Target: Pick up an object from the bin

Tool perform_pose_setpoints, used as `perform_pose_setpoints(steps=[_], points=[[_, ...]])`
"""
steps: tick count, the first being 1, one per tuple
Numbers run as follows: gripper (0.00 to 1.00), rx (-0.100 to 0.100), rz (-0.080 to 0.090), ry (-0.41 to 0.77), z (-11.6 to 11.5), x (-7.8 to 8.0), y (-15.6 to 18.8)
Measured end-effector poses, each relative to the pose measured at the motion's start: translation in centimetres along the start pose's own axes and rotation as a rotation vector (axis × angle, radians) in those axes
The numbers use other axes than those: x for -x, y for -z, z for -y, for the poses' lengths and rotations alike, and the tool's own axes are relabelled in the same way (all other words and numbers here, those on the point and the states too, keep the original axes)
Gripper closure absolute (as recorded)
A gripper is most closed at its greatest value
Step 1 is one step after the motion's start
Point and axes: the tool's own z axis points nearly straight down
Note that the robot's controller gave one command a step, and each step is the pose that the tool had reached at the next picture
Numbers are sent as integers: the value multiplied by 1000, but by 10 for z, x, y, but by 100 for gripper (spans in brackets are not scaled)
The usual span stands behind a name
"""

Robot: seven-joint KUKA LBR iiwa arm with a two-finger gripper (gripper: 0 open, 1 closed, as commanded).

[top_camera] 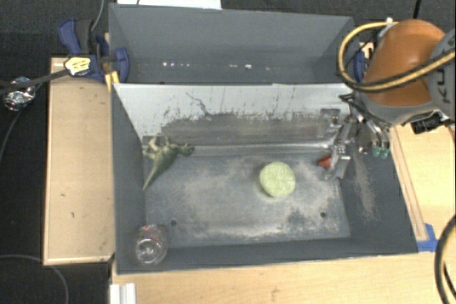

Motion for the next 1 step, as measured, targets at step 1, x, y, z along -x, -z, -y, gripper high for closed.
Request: perform_pose_setpoints(steps=[1], points=[[0, -1, 1, 274, -26, -5, -37]])
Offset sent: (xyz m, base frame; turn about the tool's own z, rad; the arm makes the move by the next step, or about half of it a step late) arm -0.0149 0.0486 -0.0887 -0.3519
